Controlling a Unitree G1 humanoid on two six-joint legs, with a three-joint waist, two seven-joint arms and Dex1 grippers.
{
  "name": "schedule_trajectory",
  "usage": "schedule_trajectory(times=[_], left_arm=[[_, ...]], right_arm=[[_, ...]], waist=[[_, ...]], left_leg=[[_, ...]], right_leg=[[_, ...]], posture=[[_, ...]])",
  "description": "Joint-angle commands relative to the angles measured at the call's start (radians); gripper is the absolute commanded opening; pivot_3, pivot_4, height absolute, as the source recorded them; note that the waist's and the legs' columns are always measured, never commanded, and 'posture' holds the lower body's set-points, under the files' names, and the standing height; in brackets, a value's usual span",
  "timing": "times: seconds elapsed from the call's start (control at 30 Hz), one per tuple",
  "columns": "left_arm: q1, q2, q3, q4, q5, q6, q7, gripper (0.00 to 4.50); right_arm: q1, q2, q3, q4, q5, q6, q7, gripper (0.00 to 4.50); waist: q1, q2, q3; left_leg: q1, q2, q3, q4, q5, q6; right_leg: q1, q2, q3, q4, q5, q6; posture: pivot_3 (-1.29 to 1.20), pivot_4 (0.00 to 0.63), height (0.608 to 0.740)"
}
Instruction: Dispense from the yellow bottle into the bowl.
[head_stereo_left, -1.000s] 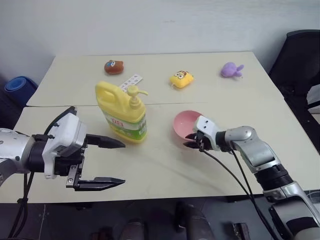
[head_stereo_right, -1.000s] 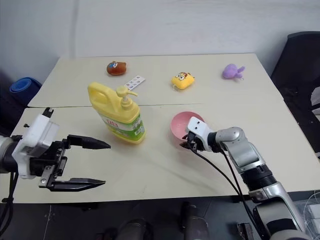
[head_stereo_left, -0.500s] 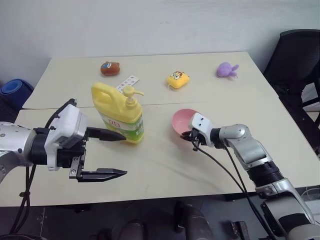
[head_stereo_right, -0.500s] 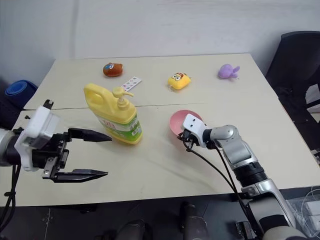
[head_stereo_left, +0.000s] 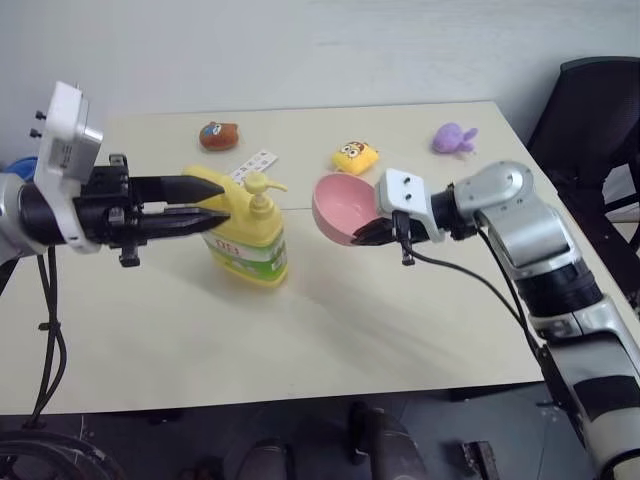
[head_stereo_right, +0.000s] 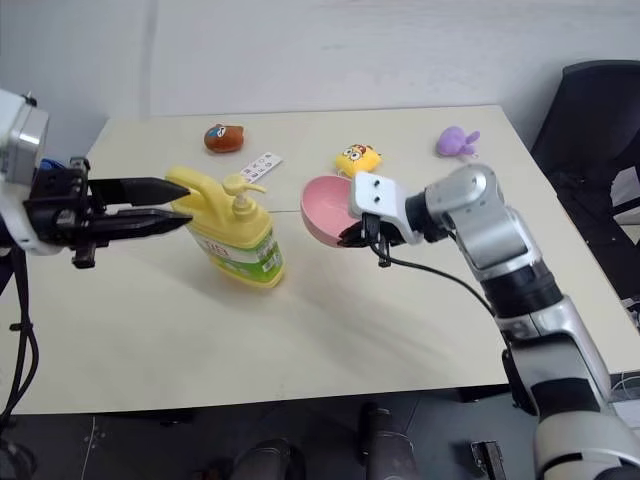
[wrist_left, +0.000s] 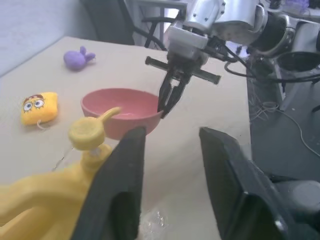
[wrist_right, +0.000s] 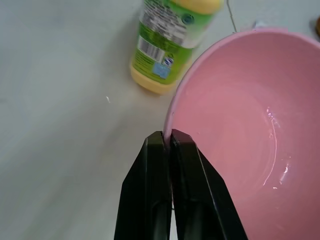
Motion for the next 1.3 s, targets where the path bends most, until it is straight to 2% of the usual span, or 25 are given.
schedule_trajectory(times=[0.03, 0.07, 0.1, 0.3, 0.43, 0.57, 0.9, 1.3], left_arm=[[-0.088, -0.036, -0.036, 0.060, 0.053, -0.037, -0.002, 0.48], [-0.115, -0.055, -0.056, 0.071, 0.071, -0.048, -0.004, 0.15], [-0.136, -0.071, -0.070, 0.078, 0.085, -0.054, -0.005, 0.04], [-0.192, -0.111, -0.111, 0.108, 0.162, -0.081, -0.015, 0.04], [-0.191, -0.114, -0.114, 0.114, 0.186, -0.090, -0.041, 0.04], [-0.185, -0.122, -0.128, 0.120, 0.233, -0.120, -0.062, 0.04], [-0.189, -0.152, -0.125, 0.140, 0.286, -0.159, -0.071, 0.04], [-0.209, -0.181, -0.144, 0.172, 0.349, -0.211, -0.071, 0.04]], right_arm=[[-0.098, 0.020, 0.003, 0.031, 0.009, -0.058, 0.073, 0.00], [-0.117, 0.020, 0.016, 0.051, -0.001, -0.098, 0.100, 0.00], [-0.133, 0.022, 0.024, 0.071, -0.010, -0.127, 0.119, 0.00], [-0.213, 0.047, 0.047, 0.159, -0.038, -0.217, 0.183, 0.00], [-0.268, 0.058, 0.068, 0.213, -0.052, -0.278, 0.222, 0.00], [-0.337, 0.043, 0.139, 0.254, -0.037, -0.347, 0.227, 0.00], [-0.492, 0.048, 0.273, 0.342, 0.040, -0.361, 0.227, 0.00], [-0.545, 0.020, 0.377, 0.325, 0.144, -0.373, 0.227, 0.00]], waist=[[0.000, 0.000, 0.000], [0.000, 0.000, 0.000], [0.001, 0.000, 0.000], [-0.001, -0.001, 0.000], [-0.004, -0.001, 0.000], [-0.005, -0.001, 0.000], [-0.004, -0.001, 0.000], [-0.004, -0.001, 0.000]], left_leg=[[0.000, 0.000, 0.000, 0.000, 0.000, 0.000], [0.000, 0.000, 0.000, 0.000, 0.000, 0.000], [0.000, 0.000, 0.000, 0.000, 0.000, 0.000], [0.000, 0.001, -0.001, 0.001, 0.000, 0.000], [-0.007, 0.001, 0.003, 0.003, 0.001, -0.002], [-0.006, 0.001, 0.004, 0.003, 0.001, -0.002], [-0.006, 0.001, 0.006, 0.004, 0.001, -0.003], [-0.006, 0.002, 0.007, 0.004, 0.001, -0.003]], right_leg=[[0.000, 0.000, 0.000, 0.000, 0.000, 0.000], [0.000, 0.000, 0.000, 0.000, 0.000, 0.000], [0.000, 0.000, -0.001, 0.000, 0.000, 0.000], [-0.003, 0.000, -0.001, -0.001, 0.000, 0.000], [-0.014, 0.000, 0.002, 0.005, 0.000, 0.000], [-0.015, 0.001, 0.003, 0.006, 0.001, -0.002], [-0.016, 0.001, 0.005, 0.007, 0.001, -0.003], [-0.016, 0.001, 0.005, 0.007, 0.002, -0.003]], posture=[[0.00, 0.150, 0.740], [0.00, 0.150, 0.740], [0.00, 0.150, 0.740], [0.00, 0.150, 0.740], [0.00, 0.150, 0.740], [0.00, 0.150, 0.740], [0.00, 0.150, 0.740], [0.00, 0.150, 0.740]])
